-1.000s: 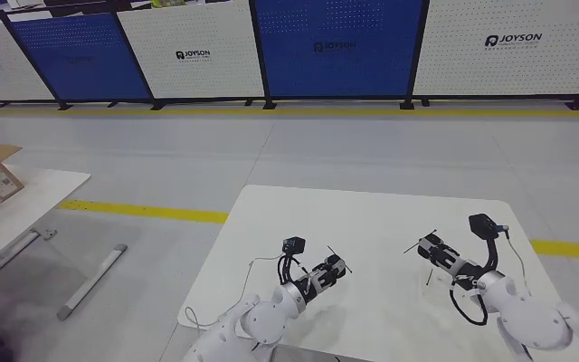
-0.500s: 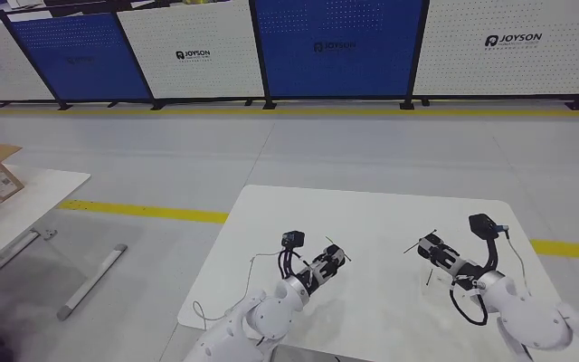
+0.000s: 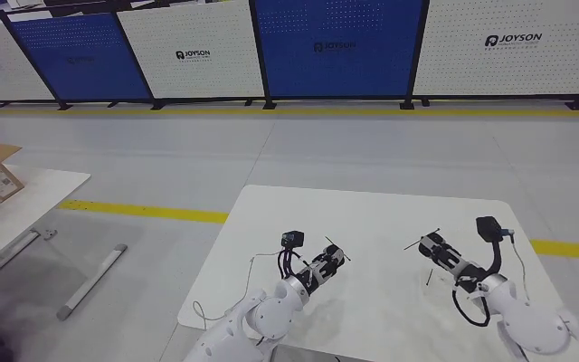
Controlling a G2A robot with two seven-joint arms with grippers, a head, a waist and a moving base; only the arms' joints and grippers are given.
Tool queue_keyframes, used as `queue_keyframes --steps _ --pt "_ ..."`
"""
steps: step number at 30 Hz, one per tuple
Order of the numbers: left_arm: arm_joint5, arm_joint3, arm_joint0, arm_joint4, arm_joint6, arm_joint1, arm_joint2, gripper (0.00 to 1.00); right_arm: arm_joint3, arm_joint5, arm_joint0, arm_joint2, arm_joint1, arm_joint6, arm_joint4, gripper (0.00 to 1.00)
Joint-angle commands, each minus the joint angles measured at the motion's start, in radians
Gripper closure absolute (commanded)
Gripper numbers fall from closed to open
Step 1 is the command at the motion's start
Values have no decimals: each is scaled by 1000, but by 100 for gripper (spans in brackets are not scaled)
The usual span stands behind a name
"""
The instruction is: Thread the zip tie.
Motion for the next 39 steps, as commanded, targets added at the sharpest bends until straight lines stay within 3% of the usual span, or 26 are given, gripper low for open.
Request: queue_keyframes --steps 1,7,18,30,33,35,39 --pt "0 0 0 0 0 0 0 100 -9 -5 -15 -20 -5 -43 -17 100" --pt "0 0 0 0 0 0 0 100 -61 21 -66 -89 -25 -185 -81 100" --pt "0 0 0 0 0 0 0 100 -59 41 -66 -101 -28 -166 -71 100" --pt "0 0 0 0 0 0 0 100 -50 -171 -181 18 -21 -112 73 100" --pt "0 0 0 0 0 0 0 100 -60 -186 -197 -6 -28 -111 94 100" --pt "0 0 0 0 0 0 0 100 -60 -151 -188 -40 -34 -141 45 100" --pt "0 0 0 0 0 0 0 100 -60 -151 -188 -40 -34 -141 45 100"
